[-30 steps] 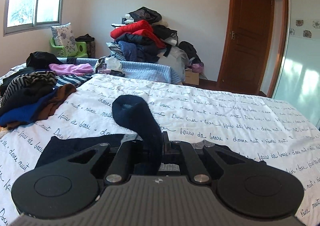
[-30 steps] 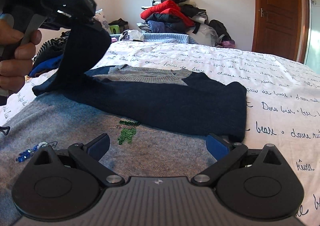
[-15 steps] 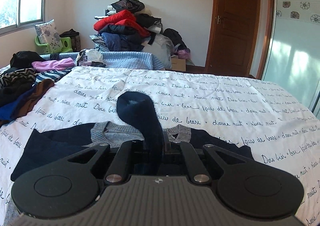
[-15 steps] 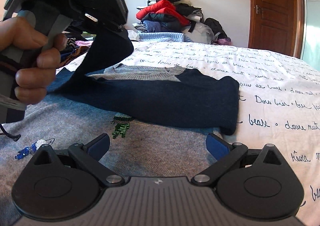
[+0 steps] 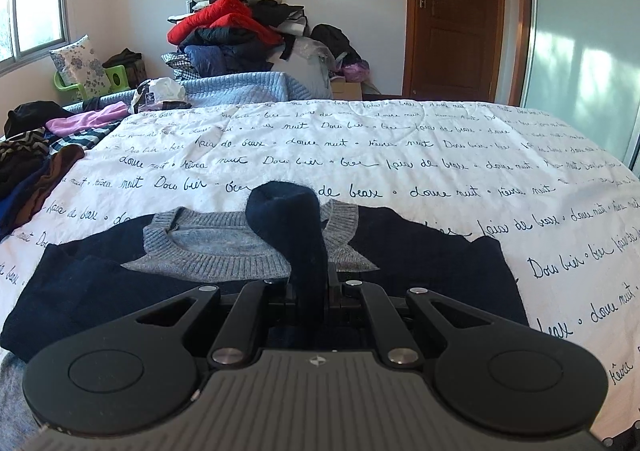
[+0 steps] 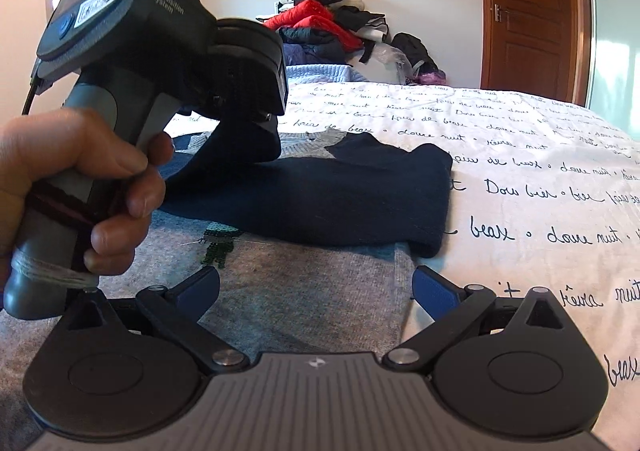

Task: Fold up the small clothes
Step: 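Carry the sleeve with the left tool across the body over the first sleeve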

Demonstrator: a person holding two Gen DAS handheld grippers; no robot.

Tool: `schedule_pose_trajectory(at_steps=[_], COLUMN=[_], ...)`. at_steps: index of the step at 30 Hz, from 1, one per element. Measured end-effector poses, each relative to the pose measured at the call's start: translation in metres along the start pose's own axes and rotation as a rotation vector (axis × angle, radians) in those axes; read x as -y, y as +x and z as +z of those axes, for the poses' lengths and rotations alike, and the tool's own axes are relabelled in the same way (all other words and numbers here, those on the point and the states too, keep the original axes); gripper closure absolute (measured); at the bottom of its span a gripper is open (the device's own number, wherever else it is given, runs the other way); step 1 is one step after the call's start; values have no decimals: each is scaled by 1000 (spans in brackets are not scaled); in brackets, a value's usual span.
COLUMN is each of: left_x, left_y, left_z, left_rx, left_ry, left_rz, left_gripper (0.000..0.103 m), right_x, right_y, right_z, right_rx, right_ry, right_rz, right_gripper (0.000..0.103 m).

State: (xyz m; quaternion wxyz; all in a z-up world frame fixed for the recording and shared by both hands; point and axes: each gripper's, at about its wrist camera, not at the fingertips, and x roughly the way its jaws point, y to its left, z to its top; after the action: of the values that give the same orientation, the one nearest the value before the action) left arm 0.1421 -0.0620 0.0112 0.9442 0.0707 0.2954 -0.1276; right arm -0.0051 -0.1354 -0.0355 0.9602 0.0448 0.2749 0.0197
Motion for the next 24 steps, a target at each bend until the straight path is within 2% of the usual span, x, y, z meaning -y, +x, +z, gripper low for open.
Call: schedule_pose_trajectory(at_steps=[18,24], left_x=[18,23], left_y=[6,10], left_z=[-4,-7], left_rx=[-14,-41], left_ry=[37,60], left_rz=[-16,-24], left_gripper=[94,88], right_x=[11,13], right_y=[-6,-8], right_z=[-4,-5], right_rx=[-6,-10], right_ry=[45,50], right_rz=[-19,-32], right_gripper=[0,0])
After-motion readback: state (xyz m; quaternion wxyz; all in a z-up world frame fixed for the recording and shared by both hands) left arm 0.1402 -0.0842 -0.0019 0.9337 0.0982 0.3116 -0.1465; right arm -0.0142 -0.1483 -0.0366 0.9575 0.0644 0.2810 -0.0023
